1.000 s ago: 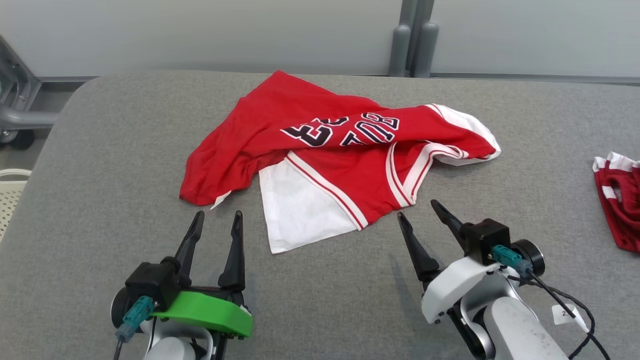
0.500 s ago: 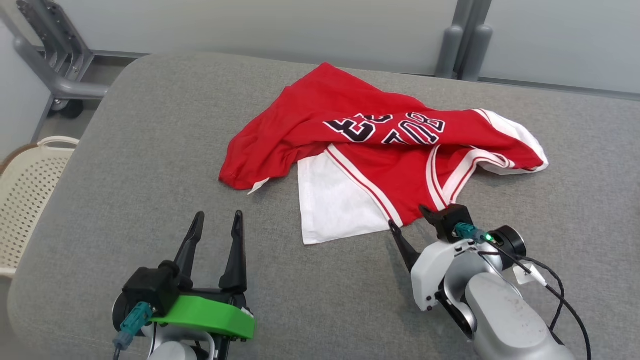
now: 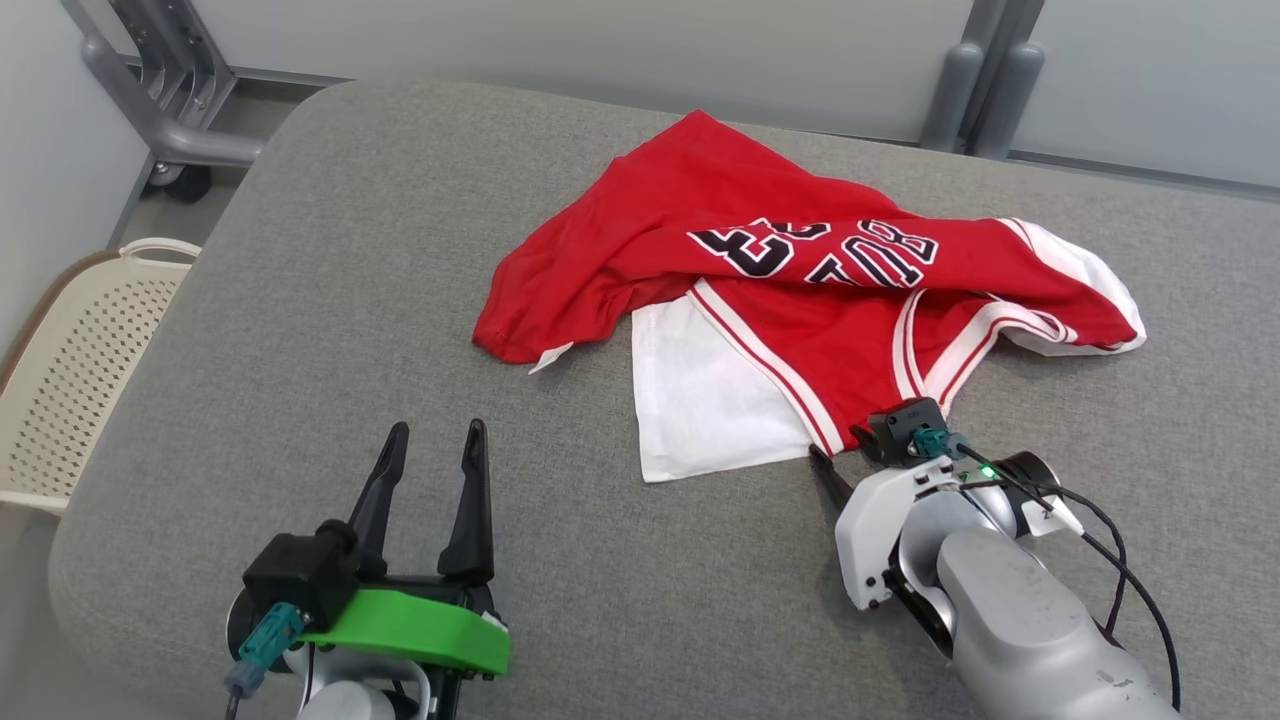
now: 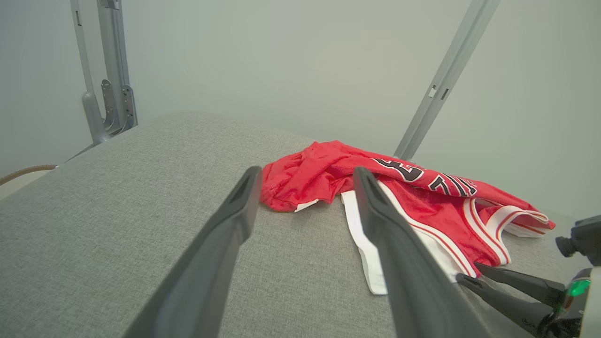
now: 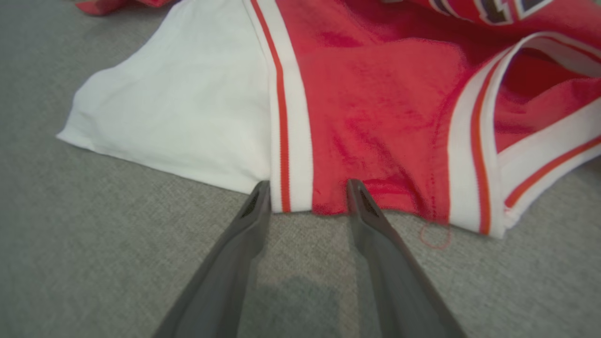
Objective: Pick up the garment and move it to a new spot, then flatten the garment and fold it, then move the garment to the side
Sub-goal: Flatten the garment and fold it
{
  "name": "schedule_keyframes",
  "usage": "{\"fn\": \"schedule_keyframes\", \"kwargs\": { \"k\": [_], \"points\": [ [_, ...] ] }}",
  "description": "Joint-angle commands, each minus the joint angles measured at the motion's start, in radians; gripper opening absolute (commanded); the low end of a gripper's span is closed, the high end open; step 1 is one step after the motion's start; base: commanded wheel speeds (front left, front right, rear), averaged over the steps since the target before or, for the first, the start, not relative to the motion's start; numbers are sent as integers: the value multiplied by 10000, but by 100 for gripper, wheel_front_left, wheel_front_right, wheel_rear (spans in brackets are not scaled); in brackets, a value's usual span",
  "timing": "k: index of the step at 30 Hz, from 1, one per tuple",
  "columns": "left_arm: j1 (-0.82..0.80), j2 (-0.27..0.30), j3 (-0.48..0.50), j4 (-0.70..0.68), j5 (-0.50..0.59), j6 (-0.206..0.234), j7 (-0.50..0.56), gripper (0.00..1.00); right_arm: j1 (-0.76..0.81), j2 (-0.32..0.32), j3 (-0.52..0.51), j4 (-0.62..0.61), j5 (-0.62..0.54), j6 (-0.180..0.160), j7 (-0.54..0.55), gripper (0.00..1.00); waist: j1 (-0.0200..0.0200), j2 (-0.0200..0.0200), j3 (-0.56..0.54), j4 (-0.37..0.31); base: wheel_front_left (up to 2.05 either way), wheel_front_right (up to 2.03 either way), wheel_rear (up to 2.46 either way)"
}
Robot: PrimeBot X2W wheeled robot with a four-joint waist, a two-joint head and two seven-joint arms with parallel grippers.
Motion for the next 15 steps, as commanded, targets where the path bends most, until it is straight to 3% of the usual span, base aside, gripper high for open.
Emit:
{"fn": "schedule_keyframes", "kwargs": {
  "k": [1,3,4,15],
  "points": [
    [153,11,67,24,101,-49,-28,100,-44,-62,54,155,63,-3,-71,29,0,51,13,-54,0,0,0],
    [173,15,92,34,114,-51,-28,100,-141,-67,112,324,197,-3,-200,5,0,51,34,-153,0,0,0],
    [173,20,101,36,114,-62,-28,100,-177,-70,138,390,258,-3,-271,0,0,51,46,-206,0,0,0],
    [262,93,174,14,168,9,-29,100,-85,-61,840,576,845,-6,-880,0,0,51,-5,-1142,0,0,0]
  ]
}}
